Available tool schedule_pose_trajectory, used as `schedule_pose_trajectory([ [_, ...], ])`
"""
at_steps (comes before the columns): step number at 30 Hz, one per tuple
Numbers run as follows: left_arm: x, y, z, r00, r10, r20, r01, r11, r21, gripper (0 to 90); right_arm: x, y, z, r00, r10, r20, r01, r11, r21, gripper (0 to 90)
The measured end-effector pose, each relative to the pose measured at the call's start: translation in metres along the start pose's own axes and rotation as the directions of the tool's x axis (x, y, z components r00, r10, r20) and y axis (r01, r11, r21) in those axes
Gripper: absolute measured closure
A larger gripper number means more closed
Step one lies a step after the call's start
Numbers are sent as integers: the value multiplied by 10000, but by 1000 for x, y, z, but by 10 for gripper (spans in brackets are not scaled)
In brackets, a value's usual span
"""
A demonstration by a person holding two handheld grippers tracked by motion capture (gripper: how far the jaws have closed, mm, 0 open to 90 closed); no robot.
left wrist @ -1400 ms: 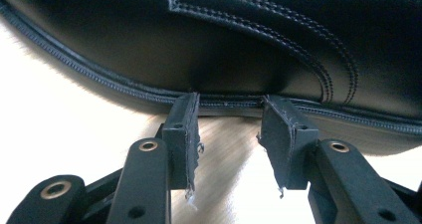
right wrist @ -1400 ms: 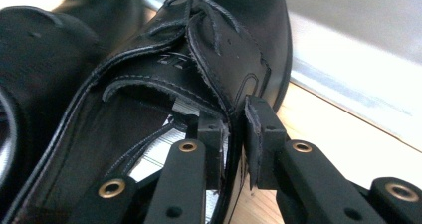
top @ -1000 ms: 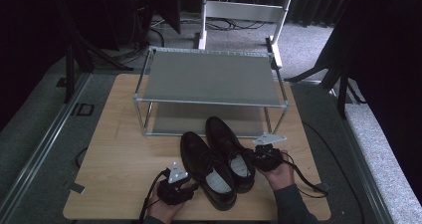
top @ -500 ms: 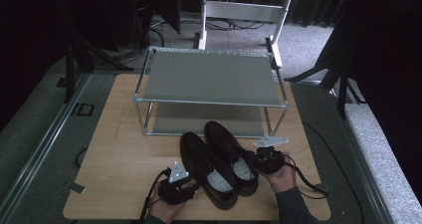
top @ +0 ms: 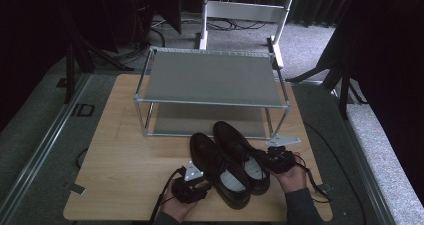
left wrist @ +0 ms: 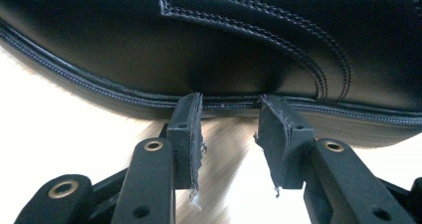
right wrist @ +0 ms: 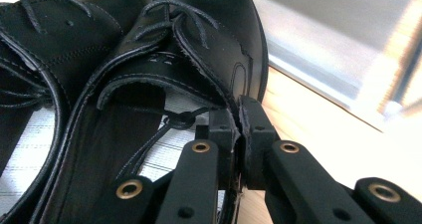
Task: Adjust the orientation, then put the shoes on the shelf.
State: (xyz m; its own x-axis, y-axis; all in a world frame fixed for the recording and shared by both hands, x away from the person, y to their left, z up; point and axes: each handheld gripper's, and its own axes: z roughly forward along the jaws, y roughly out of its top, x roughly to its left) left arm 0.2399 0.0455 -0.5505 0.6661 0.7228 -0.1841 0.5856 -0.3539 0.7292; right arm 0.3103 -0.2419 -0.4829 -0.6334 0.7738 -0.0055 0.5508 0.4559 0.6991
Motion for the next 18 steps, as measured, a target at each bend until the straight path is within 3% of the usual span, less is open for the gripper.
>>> schedule_pose_trajectory([
  [4,-8,8,11,9999,27,150,-28,10000,16,613,-19,-12,-9,9993,377,37,-376,9992,-159,859],
  [11,-13,18,23,9995,54,299,-53,10000,-15,601,-29,-14,-12,9974,599,392,-590,9979,-258,857],
  [18,-12,21,27,9982,36,599,-38,10000,29,537,-36,-15,-12,9958,844,355,-833,9961,-304,829],
])
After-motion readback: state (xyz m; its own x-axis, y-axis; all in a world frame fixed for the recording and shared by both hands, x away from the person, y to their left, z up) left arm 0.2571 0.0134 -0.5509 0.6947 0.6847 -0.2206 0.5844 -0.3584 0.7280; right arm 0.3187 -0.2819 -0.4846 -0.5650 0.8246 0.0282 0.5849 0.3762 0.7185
